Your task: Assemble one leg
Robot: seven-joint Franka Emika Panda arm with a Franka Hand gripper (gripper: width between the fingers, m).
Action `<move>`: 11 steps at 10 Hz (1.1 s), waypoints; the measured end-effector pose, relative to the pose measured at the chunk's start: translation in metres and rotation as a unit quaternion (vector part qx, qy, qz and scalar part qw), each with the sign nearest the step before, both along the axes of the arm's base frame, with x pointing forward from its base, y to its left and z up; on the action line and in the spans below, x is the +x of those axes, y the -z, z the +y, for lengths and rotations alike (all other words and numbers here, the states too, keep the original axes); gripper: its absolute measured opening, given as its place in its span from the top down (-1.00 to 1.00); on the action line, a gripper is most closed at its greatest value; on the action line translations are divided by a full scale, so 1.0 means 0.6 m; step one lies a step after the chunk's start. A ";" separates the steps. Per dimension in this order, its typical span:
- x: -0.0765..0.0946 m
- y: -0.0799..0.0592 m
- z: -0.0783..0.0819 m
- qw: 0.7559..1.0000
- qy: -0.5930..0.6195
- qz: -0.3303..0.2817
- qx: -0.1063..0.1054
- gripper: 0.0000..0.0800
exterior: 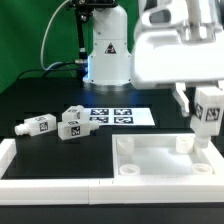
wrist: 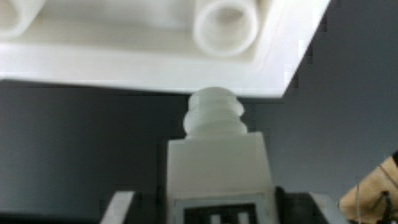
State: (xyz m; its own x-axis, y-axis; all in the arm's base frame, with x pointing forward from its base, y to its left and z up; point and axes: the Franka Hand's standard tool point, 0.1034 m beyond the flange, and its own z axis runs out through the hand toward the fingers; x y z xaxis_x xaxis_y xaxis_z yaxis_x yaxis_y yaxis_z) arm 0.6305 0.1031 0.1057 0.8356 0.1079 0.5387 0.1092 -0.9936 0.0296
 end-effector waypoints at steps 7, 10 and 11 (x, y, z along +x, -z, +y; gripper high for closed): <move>-0.012 0.039 0.008 1.000 -0.005 0.017 -0.003 0.30; -0.007 0.048 0.018 1.000 -0.009 0.010 -0.002 0.30; -0.005 0.052 0.022 1.000 -0.009 0.005 -0.001 0.30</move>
Offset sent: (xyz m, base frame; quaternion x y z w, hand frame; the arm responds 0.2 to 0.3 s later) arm 0.0004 0.0093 -0.0111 0.0194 0.0085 0.0196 0.9996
